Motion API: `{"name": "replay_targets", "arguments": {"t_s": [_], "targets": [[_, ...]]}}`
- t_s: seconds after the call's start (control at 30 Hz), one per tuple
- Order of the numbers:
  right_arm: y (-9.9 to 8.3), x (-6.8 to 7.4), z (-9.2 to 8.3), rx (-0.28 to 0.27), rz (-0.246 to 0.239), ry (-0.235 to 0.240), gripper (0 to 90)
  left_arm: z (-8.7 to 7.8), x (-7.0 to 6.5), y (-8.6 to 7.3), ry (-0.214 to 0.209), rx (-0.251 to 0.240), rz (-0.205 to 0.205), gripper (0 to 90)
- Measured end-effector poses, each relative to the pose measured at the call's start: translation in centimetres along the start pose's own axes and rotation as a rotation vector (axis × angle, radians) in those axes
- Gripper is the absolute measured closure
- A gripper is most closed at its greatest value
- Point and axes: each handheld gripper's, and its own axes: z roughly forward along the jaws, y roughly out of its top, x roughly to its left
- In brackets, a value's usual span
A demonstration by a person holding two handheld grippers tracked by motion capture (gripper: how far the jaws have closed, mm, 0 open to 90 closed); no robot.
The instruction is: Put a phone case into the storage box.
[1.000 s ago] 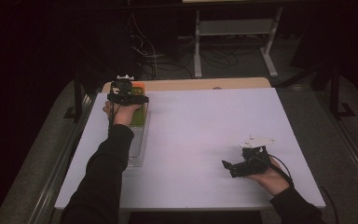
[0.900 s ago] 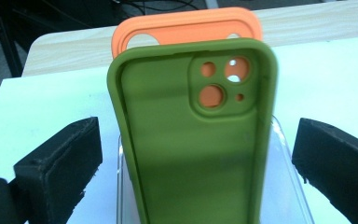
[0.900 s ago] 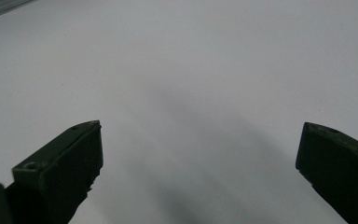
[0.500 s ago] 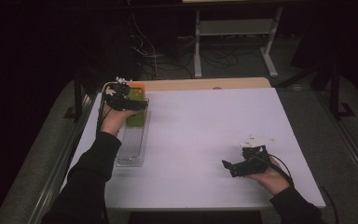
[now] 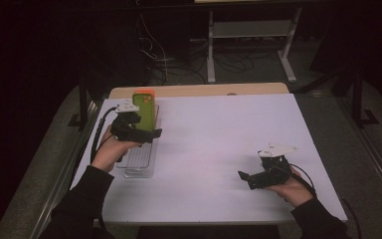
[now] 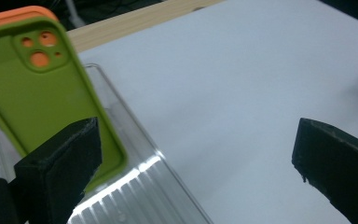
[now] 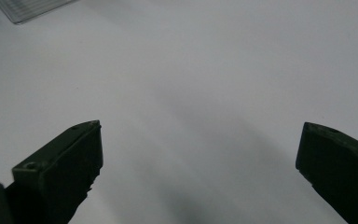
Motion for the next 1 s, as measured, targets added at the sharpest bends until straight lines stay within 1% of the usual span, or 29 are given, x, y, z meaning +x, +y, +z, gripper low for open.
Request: {"name": "replay_targets", "arguments": {"t_s": [0.03, 0.1, 0.13, 0.2, 0.23, 0.3, 0.33, 0.4, 0.47, 0.53, 0.6, 0.63, 0.67, 0.73, 0.77, 0.8, 0.83, 0.87, 0.93, 0.97, 1.0], "targets": [[0.0, -0.1, -0.1, 0.002, -0.006, 0.006, 0.0, -0.2, -0.2, -0.3, -0.006, -0.01, 0.014, 1.0], [0.1, 0.0, -0.1, 0.006, -0.002, 0.015, 0.0, -0.5, -0.8, -1.1, -0.027, -0.021, 0.015, 0.9], [0.1, -0.1, -0.2, 0.002, -0.013, 0.015, 0.0, -0.6, -0.9, -1.3, -0.032, -0.017, 0.032, 0.9], [0.1, -0.1, -0.3, 0.006, -0.006, 0.023, 0.0, -0.8, -1.4, -2.0, -0.054, -0.021, 0.031, 0.9], [0.1, -0.1, -0.4, -0.001, -0.008, 0.026, 0.0, -0.9, -1.4, -2.3, -0.061, -0.021, 0.044, 0.9], [0.1, -0.3, -0.5, -0.009, -0.019, 0.036, 0.0, -1.1, -1.7, -2.9, -0.075, -0.027, 0.043, 0.9], [0.1, -0.3, -0.6, -0.013, -0.018, 0.037, 0.0, -1.3, -1.8, -3.2, -0.084, -0.032, 0.041, 0.9], [0.1, -0.3, -0.8, -0.015, -0.018, 0.044, 0.0, -1.5, -2.0, -3.6, -0.104, -0.038, 0.051, 0.9], [0.1, -0.3, -1.1, -0.024, -0.014, 0.046, 0.0, -1.8, -2.3, -4.0, -0.116, -0.046, 0.061, 0.9], [0.1, -0.2, -1.3, -0.032, -0.004, 0.047, 0.0, -2.0, -2.5, -4.6, -0.124, -0.053, 0.063, 0.9], [0.1, -0.3, -1.6, -0.048, -0.003, 0.046, 0.0, -2.2, -2.7, -5.1, -0.135, -0.058, 0.072, 0.9], [0.1, -0.3, -1.7, -0.05, -0.001, 0.048, 0.0, -2.2, -2.8, -5.3, -0.14, -0.062, 0.067, 0.9], [0.1, -0.3, -1.8, -0.057, -0.003, 0.047, 0.0, -2.2, -2.9, -5.6, -0.15, -0.064, 0.078, 0.9], [0.1, -0.3, -2.0, -0.062, -0.004, 0.046, 0.0, -2.3, -3.0, -6.0, -0.16, -0.064, 0.084, 0.9], [0.1, -0.2, -2.0, -0.062, 0.002, 0.047, 0.0, -2.3, -3.0, -6.2, -0.161, -0.064, 0.094, 0.9], [0.2, -0.2, -2.1, -0.064, 0.0, 0.045, 0.0, -2.3, -3.1, -6.3, -0.161, -0.059, 0.086, 0.9], [0.2, -0.2, -2.1, -0.067, -0.003, 0.047, 0.0, -2.3, -3.0, -6.5, -0.163, -0.057, 0.098, 0.9], [0.2, -0.2, -2.1, -0.069, -0.004, 0.048, 0.0, -2.3, -3.1, -6.7, -0.164, -0.058, 0.092, 0.9], [0.2, -0.1, -2.1, -0.069, -0.006, 0.052, 0.0, -2.4, -3.2, -6.9, -0.163, -0.053, 0.1, 0.9], [0.2, -0.1, -2.1, -0.068, -0.007, 0.054, 0.0, -2.4, -3.2, -7.0, -0.161, -0.049, 0.11, 0.9], [0.2, -0.1, -2.0, -0.068, -0.007, 0.054, 0.0, -2.4, -3.2, -7.1, -0.161, -0.046, 0.109, 0.9]]}}
